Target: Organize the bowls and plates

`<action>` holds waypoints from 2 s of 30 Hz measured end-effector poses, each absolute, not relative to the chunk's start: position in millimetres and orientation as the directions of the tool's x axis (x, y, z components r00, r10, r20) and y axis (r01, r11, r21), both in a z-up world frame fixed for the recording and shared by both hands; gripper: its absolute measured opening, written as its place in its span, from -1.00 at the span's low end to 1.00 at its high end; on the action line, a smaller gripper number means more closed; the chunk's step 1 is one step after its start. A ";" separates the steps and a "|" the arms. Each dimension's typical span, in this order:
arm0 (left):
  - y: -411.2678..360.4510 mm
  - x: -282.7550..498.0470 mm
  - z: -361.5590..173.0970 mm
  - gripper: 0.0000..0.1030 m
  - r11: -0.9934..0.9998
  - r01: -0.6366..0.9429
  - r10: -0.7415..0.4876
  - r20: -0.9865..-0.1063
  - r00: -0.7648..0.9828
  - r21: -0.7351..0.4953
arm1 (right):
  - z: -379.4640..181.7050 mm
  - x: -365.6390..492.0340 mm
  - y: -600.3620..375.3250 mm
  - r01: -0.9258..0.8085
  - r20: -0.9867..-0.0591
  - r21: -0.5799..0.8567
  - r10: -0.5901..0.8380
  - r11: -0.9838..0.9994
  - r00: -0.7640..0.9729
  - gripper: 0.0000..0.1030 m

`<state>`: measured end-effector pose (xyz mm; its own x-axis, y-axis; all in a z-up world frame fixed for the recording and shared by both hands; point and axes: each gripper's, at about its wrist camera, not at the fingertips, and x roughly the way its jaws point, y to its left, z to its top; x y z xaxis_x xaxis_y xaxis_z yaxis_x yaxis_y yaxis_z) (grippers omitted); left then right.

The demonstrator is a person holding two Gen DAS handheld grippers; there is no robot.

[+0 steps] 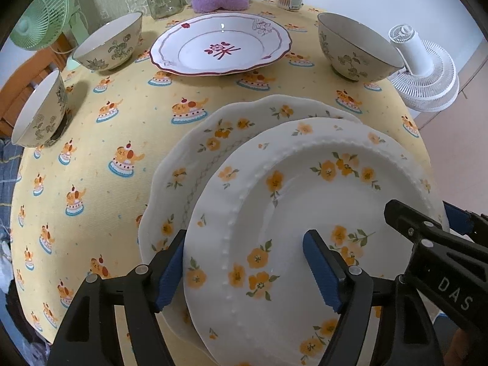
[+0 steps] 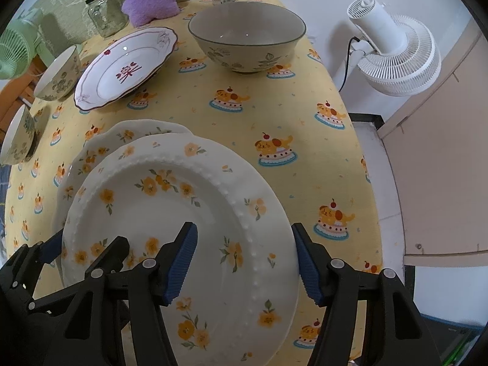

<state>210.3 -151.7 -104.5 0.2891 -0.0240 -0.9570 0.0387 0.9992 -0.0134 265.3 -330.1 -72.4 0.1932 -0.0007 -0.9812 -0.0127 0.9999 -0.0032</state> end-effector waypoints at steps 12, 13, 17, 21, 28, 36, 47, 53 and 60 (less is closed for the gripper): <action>-158.5 200.6 -95.6 0.60 0.997 0.055 0.031 -0.945 0.327 0.052 | -67.0 252.8 -333.8 -0.045 -0.980 0.038 0.046 0.998 0.195 0.14; -157.5 198.7 -93.5 0.61 0.997 0.060 0.021 -0.943 0.332 0.044 | -66.5 251.5 -335.8 -0.036 -0.980 0.045 0.051 0.998 0.195 0.11; -158.3 194.1 -87.9 0.63 0.996 0.086 -0.014 -0.938 0.346 0.017 | -66.3 247.0 -339.3 -0.010 -0.980 0.042 0.043 0.999 0.194 -0.12; -162.7 194.9 -86.9 0.63 0.994 0.107 -0.026 -0.935 0.353 0.013 | -68.3 249.2 -336.3 0.005 -0.980 0.031 0.030 0.999 0.197 -0.17; -165.1 202.4 -87.5 0.63 0.993 0.120 -0.044 -0.933 0.357 -0.002 | -73.0 262.8 -328.0 -0.024 -0.979 0.030 0.034 0.999 0.203 -0.17; -159.4 210.2 -87.5 0.66 0.994 0.106 -0.049 -0.931 0.361 -0.011 | -73.7 275.1 -319.9 -0.051 -0.976 0.021 0.032 0.998 0.216 -0.15; -161.2 210.2 -86.2 0.68 0.996 0.083 -0.035 -0.932 0.362 -0.005 | -81.7 280.1 -320.3 -0.066 -0.976 0.041 0.055 0.997 0.212 -0.12; -165.7 195.5 -88.0 0.69 0.999 0.042 0.004 -0.928 0.372 0.021 | -83.7 272.3 -321.8 -0.110 -0.977 0.046 0.068 0.993 0.203 -0.13; -163.5 177.6 -85.1 0.69 0.999 0.044 -0.029 -0.935 0.354 -0.015 | -81.1 252.6 -325.9 -0.089 -0.977 0.060 0.077 0.994 0.198 -0.13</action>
